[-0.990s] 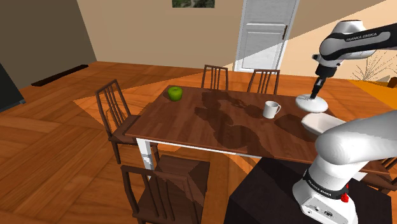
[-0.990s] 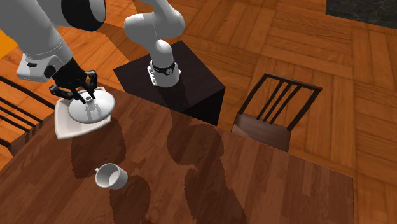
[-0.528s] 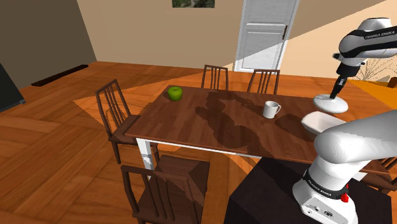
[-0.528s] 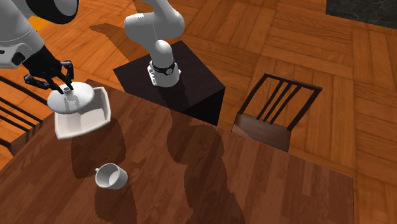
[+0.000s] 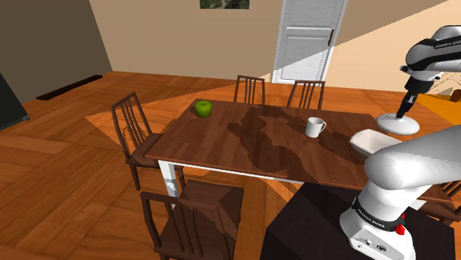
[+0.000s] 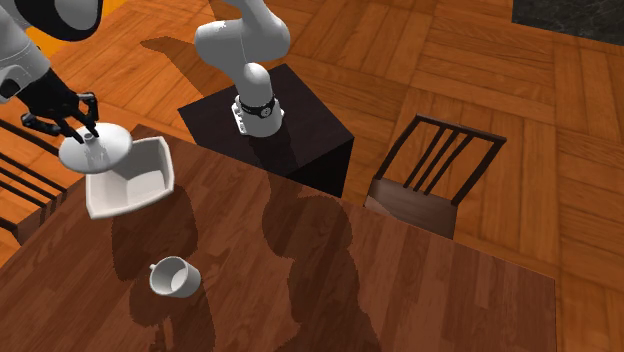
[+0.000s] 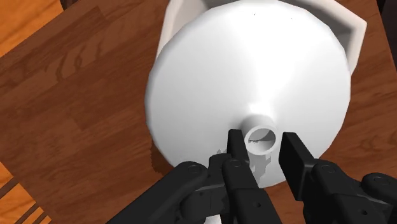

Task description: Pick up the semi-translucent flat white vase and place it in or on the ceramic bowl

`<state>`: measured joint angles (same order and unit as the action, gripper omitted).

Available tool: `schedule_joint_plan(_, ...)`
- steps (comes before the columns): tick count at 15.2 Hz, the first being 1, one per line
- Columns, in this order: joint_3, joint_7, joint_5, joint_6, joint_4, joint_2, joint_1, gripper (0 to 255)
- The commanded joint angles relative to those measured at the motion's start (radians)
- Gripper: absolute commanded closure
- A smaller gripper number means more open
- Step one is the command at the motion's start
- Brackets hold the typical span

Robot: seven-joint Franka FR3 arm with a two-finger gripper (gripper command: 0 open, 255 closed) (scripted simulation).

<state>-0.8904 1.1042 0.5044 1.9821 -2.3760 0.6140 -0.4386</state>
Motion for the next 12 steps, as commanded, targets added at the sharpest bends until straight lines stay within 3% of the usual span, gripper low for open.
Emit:
schedule_joint_plan(1, -0.015, 0.001, 0.005, 0.026, -0.016, -0.009, 0.003, 255)
schedule_joint_plan(12, -0.112, 0.001, 0.032, 0.192, -0.108, -0.076, 0.03, 255)
